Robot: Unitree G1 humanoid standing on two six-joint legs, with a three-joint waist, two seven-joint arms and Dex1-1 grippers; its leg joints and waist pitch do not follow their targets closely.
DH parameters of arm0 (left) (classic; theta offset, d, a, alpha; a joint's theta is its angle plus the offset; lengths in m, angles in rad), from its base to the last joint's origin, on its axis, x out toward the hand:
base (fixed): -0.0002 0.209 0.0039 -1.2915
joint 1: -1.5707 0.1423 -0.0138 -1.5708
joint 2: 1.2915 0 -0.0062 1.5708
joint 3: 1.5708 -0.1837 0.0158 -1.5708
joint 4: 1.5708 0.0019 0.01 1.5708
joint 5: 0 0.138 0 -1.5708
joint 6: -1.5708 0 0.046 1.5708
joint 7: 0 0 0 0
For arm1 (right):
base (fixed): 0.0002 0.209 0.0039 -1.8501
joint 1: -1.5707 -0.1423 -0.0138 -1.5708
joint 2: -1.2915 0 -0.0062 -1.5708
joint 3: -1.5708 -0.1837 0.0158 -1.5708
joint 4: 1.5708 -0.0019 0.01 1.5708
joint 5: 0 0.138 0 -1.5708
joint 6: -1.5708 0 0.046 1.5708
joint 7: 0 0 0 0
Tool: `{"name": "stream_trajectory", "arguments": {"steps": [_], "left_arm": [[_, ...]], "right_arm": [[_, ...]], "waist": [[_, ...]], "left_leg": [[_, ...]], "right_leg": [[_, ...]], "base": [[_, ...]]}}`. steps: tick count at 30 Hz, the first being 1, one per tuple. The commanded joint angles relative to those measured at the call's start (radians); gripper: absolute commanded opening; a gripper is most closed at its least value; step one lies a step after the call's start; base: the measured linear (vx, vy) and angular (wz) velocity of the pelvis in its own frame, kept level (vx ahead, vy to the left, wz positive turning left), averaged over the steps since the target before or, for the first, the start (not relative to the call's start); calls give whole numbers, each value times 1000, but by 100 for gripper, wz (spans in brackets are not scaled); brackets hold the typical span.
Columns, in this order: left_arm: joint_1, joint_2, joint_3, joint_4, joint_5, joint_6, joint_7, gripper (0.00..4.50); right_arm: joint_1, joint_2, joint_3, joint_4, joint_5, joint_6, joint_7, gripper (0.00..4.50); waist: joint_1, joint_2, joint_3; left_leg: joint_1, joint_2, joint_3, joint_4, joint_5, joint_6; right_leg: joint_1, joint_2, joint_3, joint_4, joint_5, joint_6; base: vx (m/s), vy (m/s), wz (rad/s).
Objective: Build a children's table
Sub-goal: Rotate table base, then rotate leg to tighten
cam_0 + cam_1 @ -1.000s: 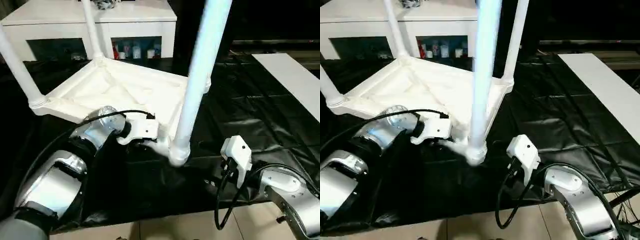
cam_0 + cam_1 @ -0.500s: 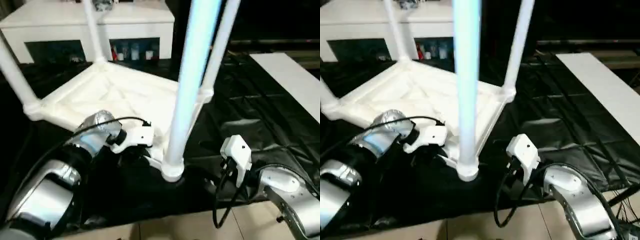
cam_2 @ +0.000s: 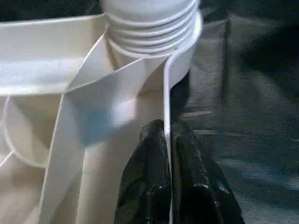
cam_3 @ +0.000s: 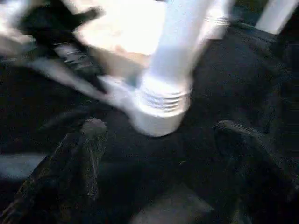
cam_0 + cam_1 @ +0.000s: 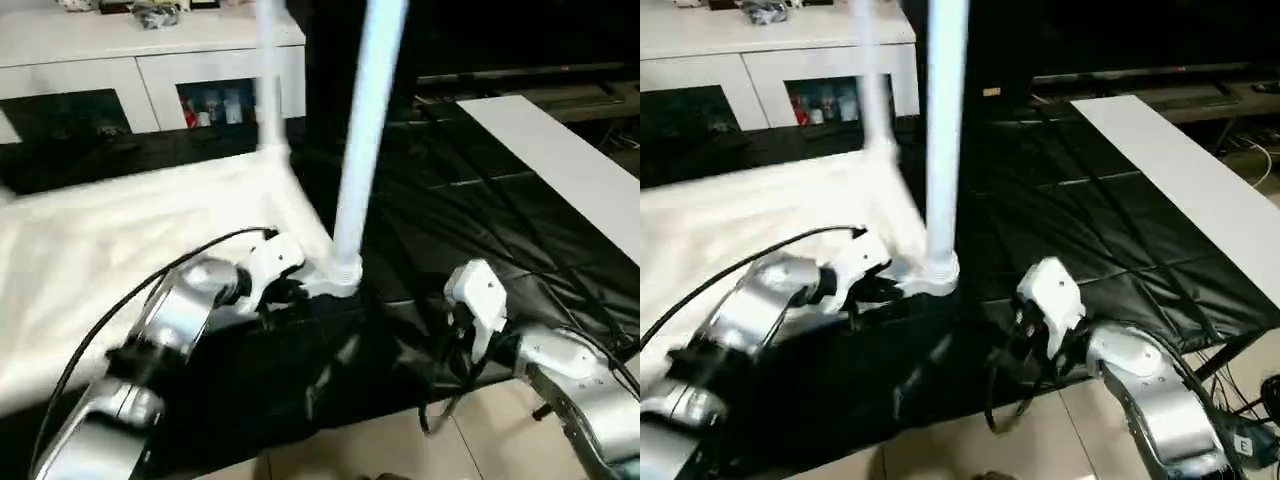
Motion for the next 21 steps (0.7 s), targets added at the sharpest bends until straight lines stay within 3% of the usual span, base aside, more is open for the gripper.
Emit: {"name": "stream_trajectory", "arguments": {"steps": [1,2,3,4,6,8,12,14,17,20,21], "left_arm": [[35,8,-55,-46,-18,-49,-44,3],[38,11,-63,-45,-17,-97,-45,3],[39,12,-65,-47,-14,-108,-43,3],[41,14,-69,-46,-5,-125,-38,3],[41,15,-71,-45,-1,-130,-37,3],[42,13,-82,-42,-1,-163,-58,3],[35,9,-97,-27,-4,-175,-44,3],[31,7,-100,-19,-7,-180,-39,0],[21,3,-102,-5,-10,-201,-38,0],[18,0,-102,0,-11,-212,-39,0],[16,-3,-104,2,-11,-216,-40,0]], "right_arm": [[-27,19,-30,37,-27,6,-60,406],[-32,29,-37,46,-29,8,-76,406],[-35,38,-42,52,-25,9,-84,406],[-38,52,-47,60,-14,11,-87,406],[-38,57,-49,63,-7,12,-84,406],[-35,60,-19,69,7,2,-39,406],[-39,60,7,91,18,-14,9,406],[-44,63,7,102,21,-18,15,432],[-74,73,8,151,3,-35,21,446],[-100,81,15,194,-23,-48,12,446],[-118,88,23,225,-33,-55,12,446]], "waist": [[12,-10,-54],[17,-10,-56],[26,-9,-54],[30,-12,-55],[42,-6,-57],[46,-11,-57],[51,-12,-56],[52,-12,-56],[52,-9,-55],[52,-11,-55],[52,-14,-56]], "left_leg": [[-4,36,-13,-73,-261,68],[-1,39,-11,-74,-255,67],[11,40,-5,-72,-267,66],[10,40,-2,-71,-263,67],[3,43,-3,-75,-235,63],[-3,44,-3,-77,-218,57],[-3,42,-3,-75,-223,56],[-3,42,-3,-76,-225,54],[-2,41,-3,-76,-236,45],[2,40,-2,-74,-242,41],[-2,40,-3,-75,-227,42]], "right_leg": [[34,-70,41,-100,-481,-151],[34,-69,43,-95,-425,-167],[25,-65,45,-94,-390,-180],[27,-65,47,-92,-375,-184],[37,-69,47,-81,-328,-193],[44,-71,47,-75,-295,-190],[45,-75,48,-78,-326,-182],[45,-75,48,-80,-340,-175],[42,-74,47,-83,-366,-167],[39,-74,47,-86,-386,-162],[42,-75,47,-83,-383,-163]], "base": [[0,0,0],[0,0,0],[0,0,0],[0,0,0],[0,0,0],[0,0,0],[0,0,0],[0,0,0],[0,0,0],[0,0,0],[0,0,0]]}}
